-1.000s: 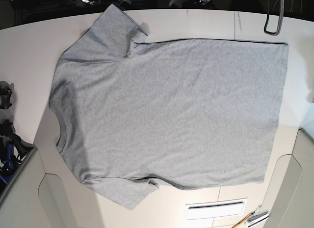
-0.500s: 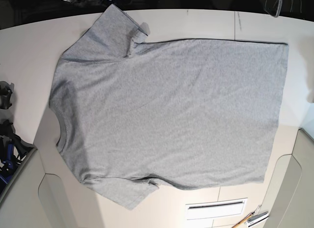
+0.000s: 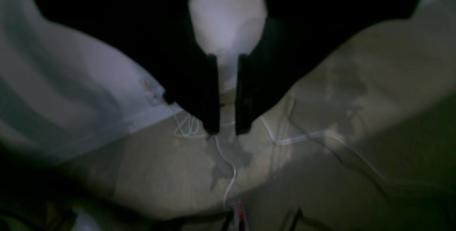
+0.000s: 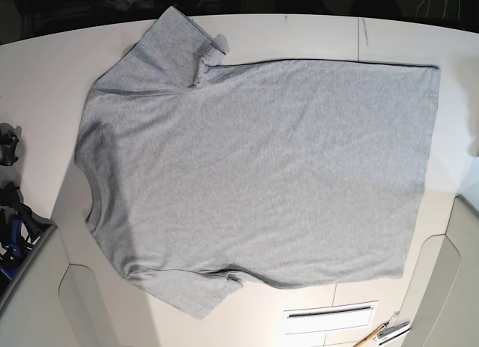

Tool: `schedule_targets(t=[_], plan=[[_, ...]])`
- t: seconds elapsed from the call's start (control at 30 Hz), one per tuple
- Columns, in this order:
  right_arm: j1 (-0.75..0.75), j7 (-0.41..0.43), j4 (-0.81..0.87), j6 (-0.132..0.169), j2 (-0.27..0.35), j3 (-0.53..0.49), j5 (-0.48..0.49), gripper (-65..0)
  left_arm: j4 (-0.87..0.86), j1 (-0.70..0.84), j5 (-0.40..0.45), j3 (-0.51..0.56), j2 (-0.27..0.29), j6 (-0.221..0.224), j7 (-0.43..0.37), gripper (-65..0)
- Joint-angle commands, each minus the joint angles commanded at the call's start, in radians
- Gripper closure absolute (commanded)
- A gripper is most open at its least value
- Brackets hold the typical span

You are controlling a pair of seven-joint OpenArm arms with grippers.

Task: Fold the T-shirt properly

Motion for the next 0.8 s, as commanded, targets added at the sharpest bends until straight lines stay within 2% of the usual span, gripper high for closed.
schedule_targets(t=[0.1, 0.17, 0.27, 0.33, 0.43, 0.53, 0.63, 0.73, 0.8], plan=[[-0.098, 0.0, 0.159, 0.0, 0.058, 0.058, 0.036, -16.0, 0.102, 0.069, -0.058, -0.113, 0.0, -0.072, 0.016, -15.8], [-0.162, -0.001, 0.256, 0.0, 0.084, 0.118, 0.058, -16.0, 0.171, 0.106, -0.116, -0.182, 0.001, -0.092, 0.052, -16.5], [-0.244, -0.008, 0.4, 0.0, 0.1, 0.235, 0.106, -16.0, 0.286, 0.159, -0.212, -0.282, 0.001, -0.162, 0.101, -20.8], [-0.282, -0.03, 0.496, 0.011, 0.099, 0.324, 0.163, -16.0, 0.38, 0.191, -0.282, -0.365, 0.002, -0.192, 0.129, -24.3], [-0.293, -0.147, 0.609, 0.018, 0.099, 0.43, 0.313, -16.0, 0.514, 0.235, -0.394, -0.494, 0.001, -0.198, 0.209, -31.4], [-0.293, -0.254, 0.686, 0.018, 0.098, 0.527, 0.479, -16.0, 0.636, 0.283, -0.486, -0.612, 0.002, -0.198, 0.236, -31.9], [-0.293, -0.281, 0.714, 0.018, 0.089, 0.619, 0.604, -18.0, 0.735, 0.302, -0.536, -0.706, 0.002, -0.198, 0.236, -31.9], [-0.273, -0.306, 0.713, 0.011, 0.018, 0.708, 0.68, -27.6, 0.797, 0.299, -0.579, -0.777, -0.002, -0.212, 0.224, -33.7], [-0.234, -0.362, 0.713, -0.002, -0.045, 0.748, 0.734, -31.4, 0.821, 0.299, -0.614, -0.805, -0.013, -0.213, 0.197, -42.0]])
